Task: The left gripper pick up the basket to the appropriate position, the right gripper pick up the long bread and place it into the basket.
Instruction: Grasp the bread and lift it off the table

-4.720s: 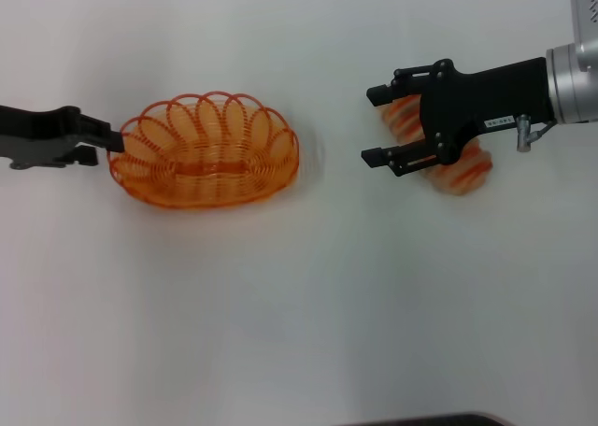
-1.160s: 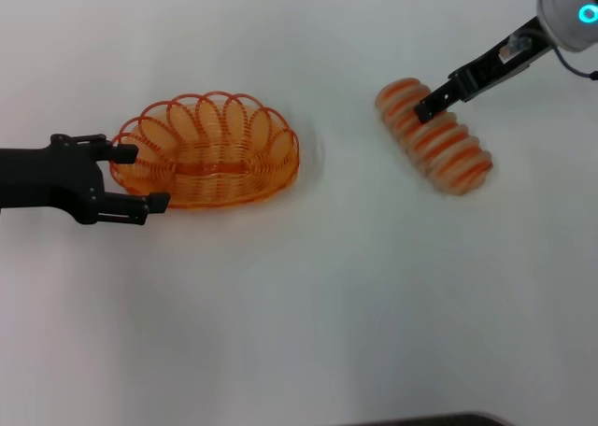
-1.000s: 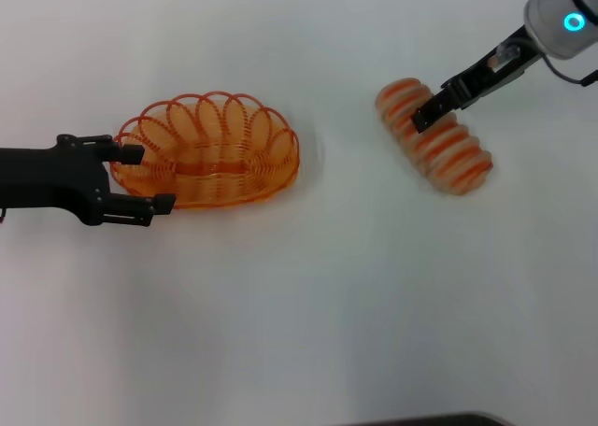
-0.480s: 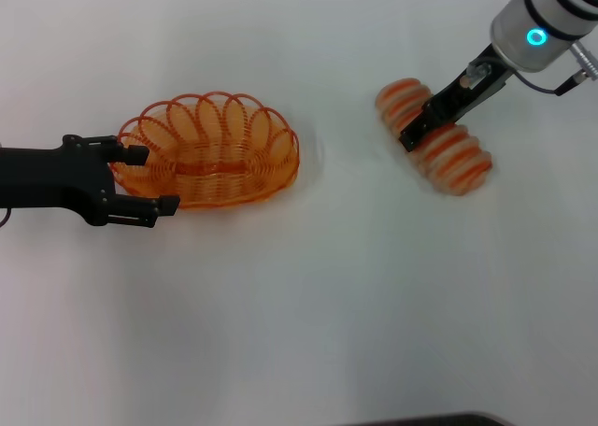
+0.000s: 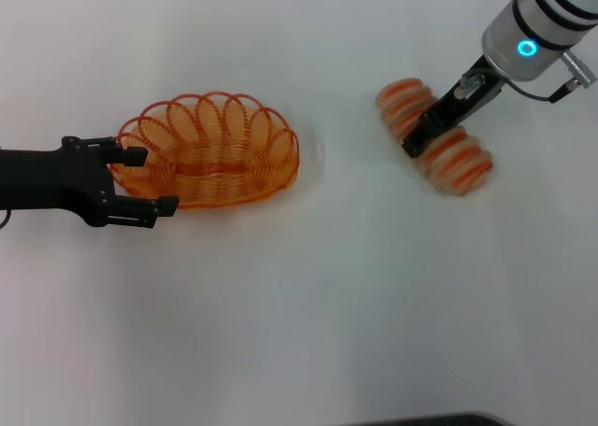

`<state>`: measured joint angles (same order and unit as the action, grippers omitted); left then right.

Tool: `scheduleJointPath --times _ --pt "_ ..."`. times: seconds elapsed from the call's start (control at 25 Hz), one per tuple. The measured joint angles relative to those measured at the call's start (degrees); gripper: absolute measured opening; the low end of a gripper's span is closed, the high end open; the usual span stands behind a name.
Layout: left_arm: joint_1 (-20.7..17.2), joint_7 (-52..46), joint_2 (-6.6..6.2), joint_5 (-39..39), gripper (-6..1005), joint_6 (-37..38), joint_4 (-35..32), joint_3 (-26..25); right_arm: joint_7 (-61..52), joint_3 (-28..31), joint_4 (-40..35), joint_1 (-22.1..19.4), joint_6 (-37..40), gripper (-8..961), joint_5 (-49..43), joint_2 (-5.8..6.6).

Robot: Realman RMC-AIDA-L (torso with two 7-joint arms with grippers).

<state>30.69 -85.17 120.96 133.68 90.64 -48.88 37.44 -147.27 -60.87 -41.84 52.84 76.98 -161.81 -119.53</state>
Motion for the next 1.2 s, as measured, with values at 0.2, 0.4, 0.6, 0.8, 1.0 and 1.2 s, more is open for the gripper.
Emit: scheduleJointPath --times 0.2,0.4,0.6,0.8,1.0,1.2 --pt "-0.02 0.0 0.06 0.0 898 -0.2 0.01 0.0 -0.02 -0.49 -0.3 -0.46 -0.03 706 0.02 0.0" --pt "0.09 0.0 0.01 0.0 899 -0.08 -0.08 0.0 0.03 -0.31 -0.56 -0.82 -0.18 633 0.03 0.12" --pt "0.04 0.0 -0.02 0.0 899 -0.04 -0.03 0.0 0.43 0.06 -1.65 -1.59 -0.04 576 0.32 0.19" --pt "-0.04 0.0 -0.02 0.0 895 -0.14 -0.04 0.0 0.48 0.16 -4.59 -2.96 0.45 533 1.28 0.17" --pt "-0.06 -0.08 0.04 0.71 894 -0.08 0.0 0.01 2.53 2.5 -5.47 -3.83 0.54 492 3.93 0.69" --pt "0.03 -0.35 0.03 0.77 894 0.69 -0.25 0.0 7.03 7.81 -5.79 -4.36 0.41 444 7.91 1.35"
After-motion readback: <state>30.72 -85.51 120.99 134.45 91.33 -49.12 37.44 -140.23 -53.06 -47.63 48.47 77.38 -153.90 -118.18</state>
